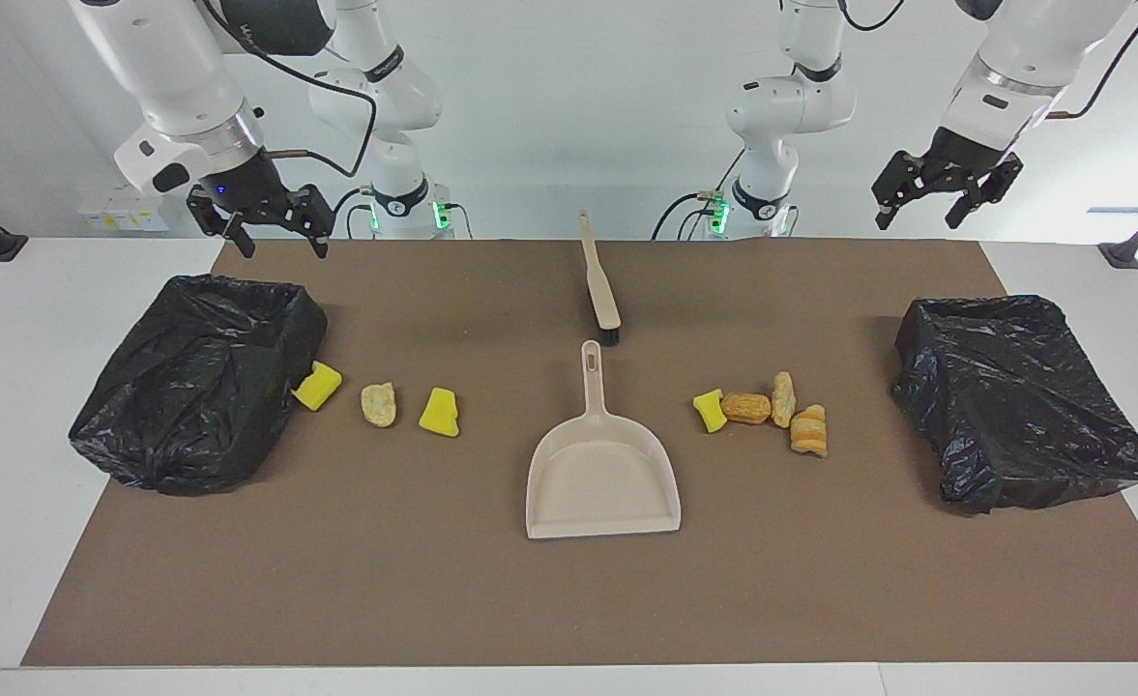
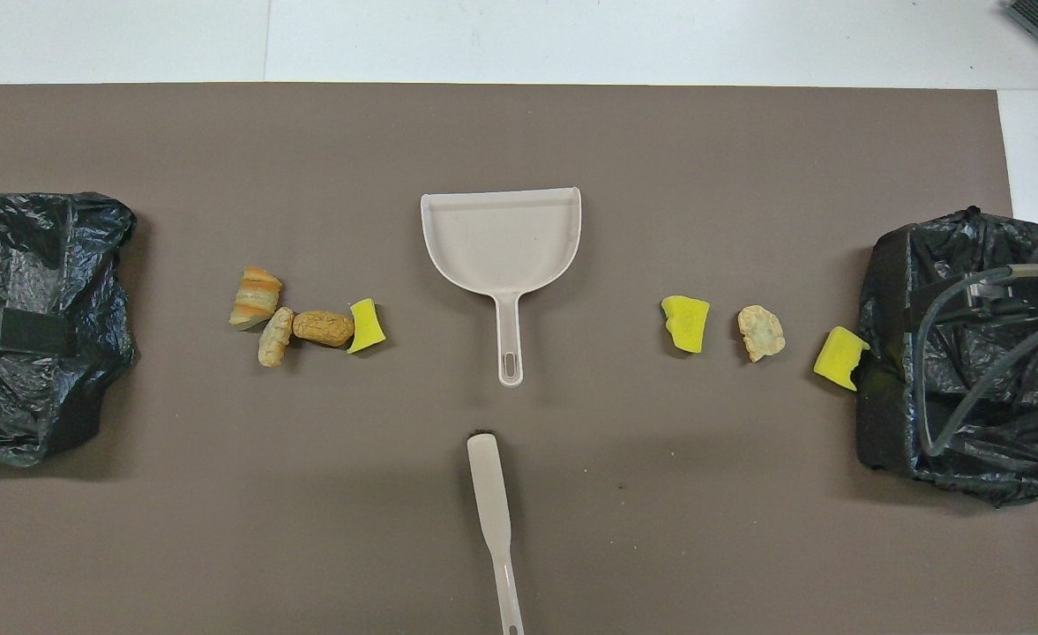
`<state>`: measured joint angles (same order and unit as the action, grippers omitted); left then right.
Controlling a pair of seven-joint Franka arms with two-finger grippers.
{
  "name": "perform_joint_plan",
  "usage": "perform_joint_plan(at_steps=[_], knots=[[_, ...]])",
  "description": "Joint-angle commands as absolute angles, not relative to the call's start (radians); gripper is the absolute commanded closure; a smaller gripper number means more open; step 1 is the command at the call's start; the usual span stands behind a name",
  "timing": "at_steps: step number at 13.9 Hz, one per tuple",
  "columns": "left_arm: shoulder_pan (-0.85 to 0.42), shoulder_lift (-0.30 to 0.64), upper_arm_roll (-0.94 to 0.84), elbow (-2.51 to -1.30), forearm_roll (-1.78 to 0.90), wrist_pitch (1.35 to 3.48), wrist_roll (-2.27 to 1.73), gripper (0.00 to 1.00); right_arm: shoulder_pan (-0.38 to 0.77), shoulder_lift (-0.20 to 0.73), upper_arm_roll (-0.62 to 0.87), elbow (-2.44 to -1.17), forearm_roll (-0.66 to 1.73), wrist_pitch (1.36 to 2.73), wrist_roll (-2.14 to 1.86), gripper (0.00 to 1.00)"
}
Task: Sweep and dump trash in bin
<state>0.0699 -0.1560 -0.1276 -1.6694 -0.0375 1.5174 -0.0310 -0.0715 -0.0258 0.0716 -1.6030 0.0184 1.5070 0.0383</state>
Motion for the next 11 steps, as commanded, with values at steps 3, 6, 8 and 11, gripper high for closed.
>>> perform_joint_plan(at_steps=[3, 6, 8, 11], knots=[[0.057, -0.170, -0.120, -1.683, -0.049, 1.529, -0.041, 0.00, -0.081, -0.041, 0.075, -1.612, 0.035, 1.488, 0.008, 0.00], [0.055, -0.170, -0.123, -1.684, -0.051, 1.529, -0.044, 0.00, -0.072, -0.028, 0.083, -1.603, 0.032, 1.489, 0.011, 0.00], [0.043, -0.172, -0.123, -1.693, -0.051, 1.529, -0.048, 0.00, -0.063, -0.014, 0.097, -1.594, 0.028, 1.496, 0.011, 0.00], [0.009, -0.202, -0.123, -1.750, -0.051, 1.531, -0.061, 0.00, -0.040, 0.063, 0.152, -1.560, 0.029, 1.544, 0.031, 0.00]])
